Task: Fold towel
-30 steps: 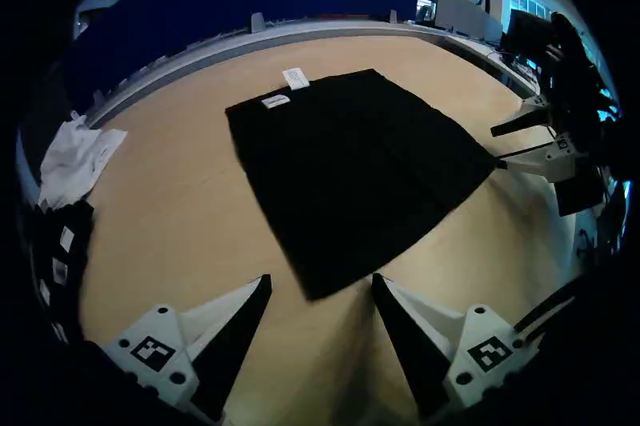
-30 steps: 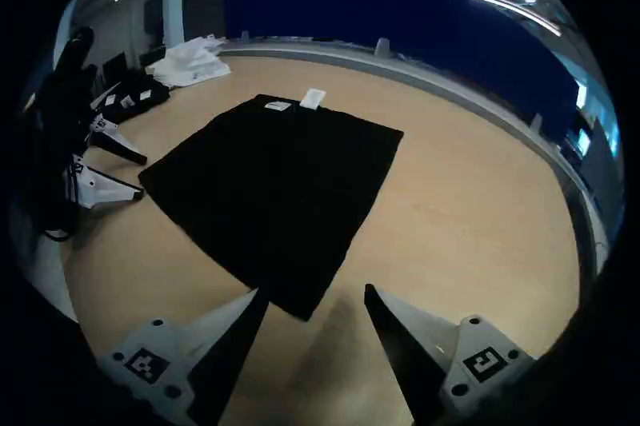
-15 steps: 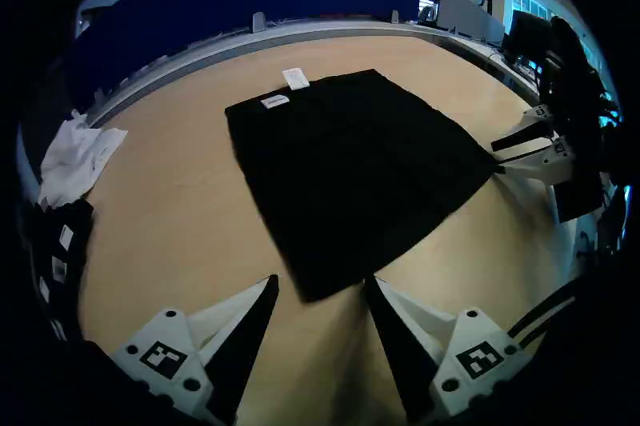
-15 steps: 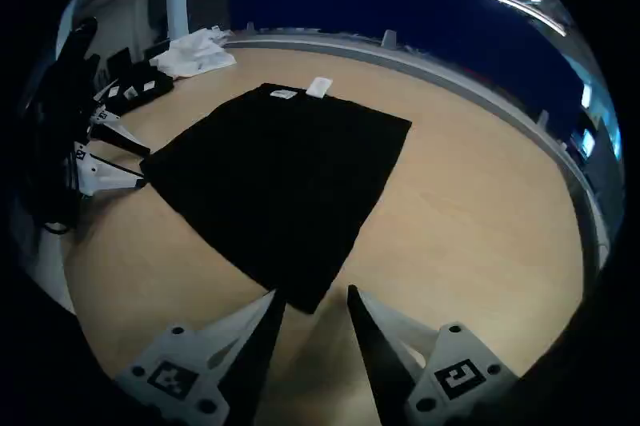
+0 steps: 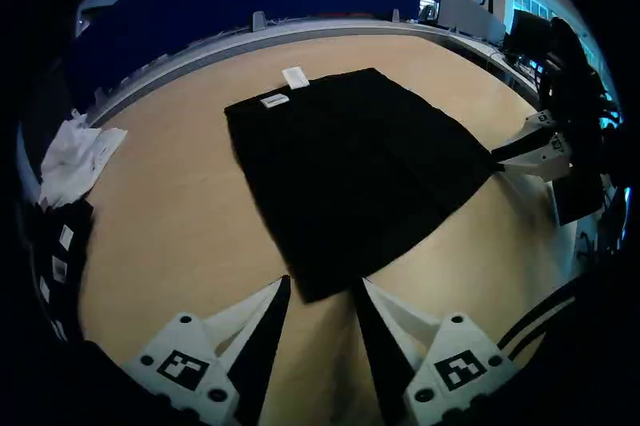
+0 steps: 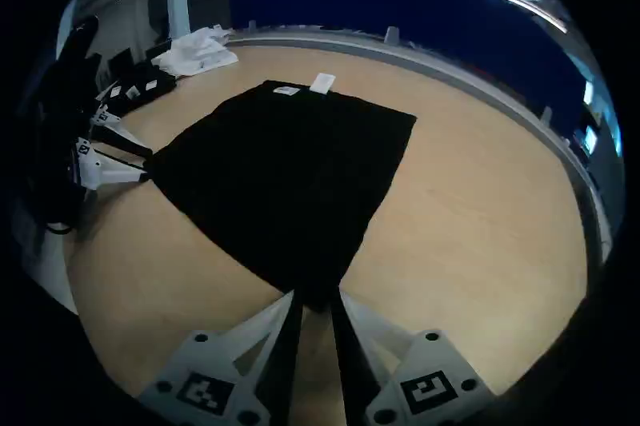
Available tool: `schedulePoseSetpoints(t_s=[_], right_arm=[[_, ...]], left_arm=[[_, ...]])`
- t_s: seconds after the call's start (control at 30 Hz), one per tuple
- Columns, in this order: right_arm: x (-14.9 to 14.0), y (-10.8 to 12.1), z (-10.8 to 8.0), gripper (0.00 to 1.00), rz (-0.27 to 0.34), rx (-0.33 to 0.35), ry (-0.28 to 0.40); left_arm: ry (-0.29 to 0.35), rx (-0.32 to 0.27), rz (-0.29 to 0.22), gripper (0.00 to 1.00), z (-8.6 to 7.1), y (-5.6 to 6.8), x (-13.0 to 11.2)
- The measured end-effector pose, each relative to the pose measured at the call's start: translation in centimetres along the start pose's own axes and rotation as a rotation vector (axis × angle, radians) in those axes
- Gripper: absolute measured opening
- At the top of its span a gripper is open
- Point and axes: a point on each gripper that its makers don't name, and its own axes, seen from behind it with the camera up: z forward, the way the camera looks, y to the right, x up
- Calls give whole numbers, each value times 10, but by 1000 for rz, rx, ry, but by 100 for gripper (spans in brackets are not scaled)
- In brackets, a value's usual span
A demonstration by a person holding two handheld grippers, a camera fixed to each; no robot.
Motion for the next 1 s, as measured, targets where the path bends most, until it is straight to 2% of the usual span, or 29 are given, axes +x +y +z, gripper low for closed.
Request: schedulePoseSetpoints(t_s=[0.2, 0.27, 0.47, 0.77, 1.0], right_arm=[[0, -1, -1, 18, 2, -1, -6], [0, -2, -1, 17, 4, -3, -10], [2, -3, -3, 14, 2, -1, -23], [10, -2, -9, 13, 7, 3, -9], [19, -3, -20, 13, 5, 14, 1]], left_arm=[[-4, 6, -3, 33, 1, 1, 1], [-5, 9, -8, 24, 1, 0, 2], [6, 11, -8, 9, 2, 0, 5], [2, 12, -36, 7, -2, 1, 6], [7, 0, -72, 6, -14, 2, 9]])
